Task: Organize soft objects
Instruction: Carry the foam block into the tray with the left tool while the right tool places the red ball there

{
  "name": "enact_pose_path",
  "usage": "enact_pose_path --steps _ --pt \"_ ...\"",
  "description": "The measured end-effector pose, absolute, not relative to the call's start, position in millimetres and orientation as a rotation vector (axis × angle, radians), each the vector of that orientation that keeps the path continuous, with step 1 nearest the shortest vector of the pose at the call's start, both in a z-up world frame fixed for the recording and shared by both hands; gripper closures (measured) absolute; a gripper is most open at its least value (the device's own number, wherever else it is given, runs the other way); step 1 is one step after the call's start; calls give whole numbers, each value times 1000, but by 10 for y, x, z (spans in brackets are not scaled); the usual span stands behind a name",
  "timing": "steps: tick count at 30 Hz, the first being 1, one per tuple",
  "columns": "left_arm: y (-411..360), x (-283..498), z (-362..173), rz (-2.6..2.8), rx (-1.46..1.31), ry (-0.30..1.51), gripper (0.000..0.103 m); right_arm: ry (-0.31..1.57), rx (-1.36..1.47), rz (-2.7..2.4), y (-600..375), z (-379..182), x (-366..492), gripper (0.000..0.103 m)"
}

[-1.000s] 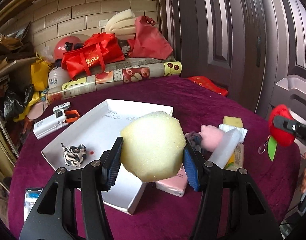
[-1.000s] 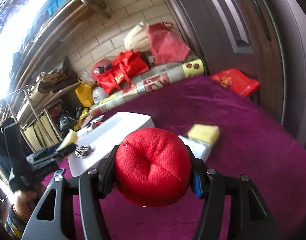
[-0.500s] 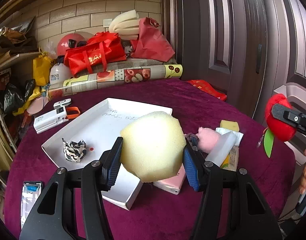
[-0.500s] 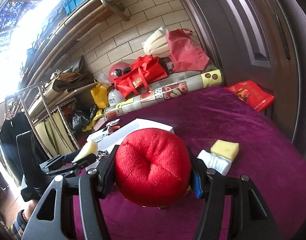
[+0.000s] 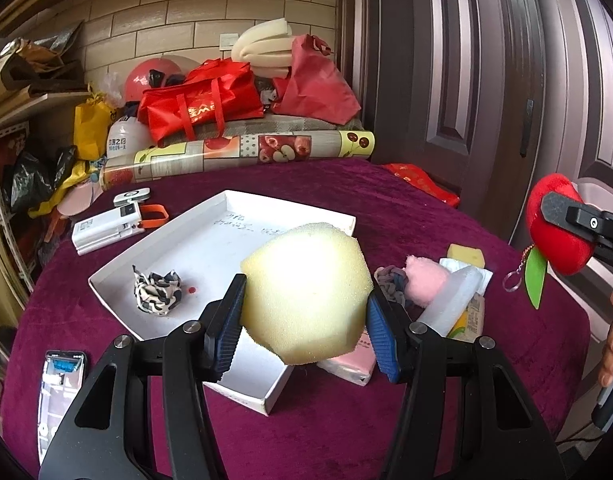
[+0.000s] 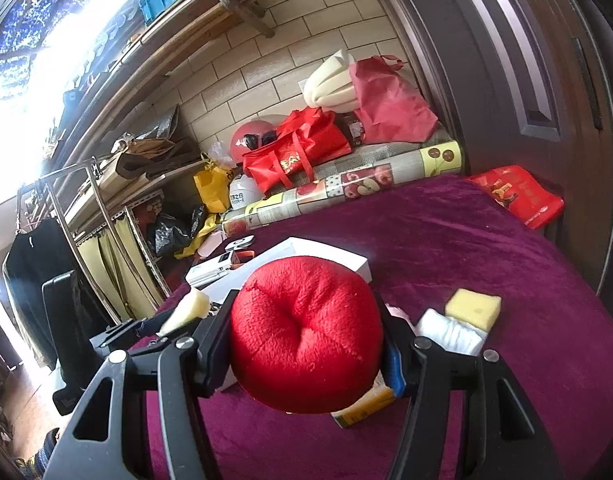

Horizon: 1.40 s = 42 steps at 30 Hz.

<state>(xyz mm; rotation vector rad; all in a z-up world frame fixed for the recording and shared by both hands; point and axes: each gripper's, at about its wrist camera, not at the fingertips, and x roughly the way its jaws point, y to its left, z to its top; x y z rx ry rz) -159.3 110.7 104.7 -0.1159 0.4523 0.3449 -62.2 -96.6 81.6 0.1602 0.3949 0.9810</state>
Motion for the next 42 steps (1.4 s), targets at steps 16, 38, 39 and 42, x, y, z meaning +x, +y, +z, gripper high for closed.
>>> enact_pose_path --steps 16,38,39,42 --pt "1469 -1662 1164 414 -182 431 47 459 135 1081 -397 1053 -605 43" --pt "2635 -967 1046 492 -450 568 47 607 105 1020 715 940 -186 42" --pt "2665 -937 1014 491 -466 573 47 635 109 1018 781 886 -144 41" --pt "2710 -825 913 465 -489 596 47 723 126 1016 981 730 -47 42"
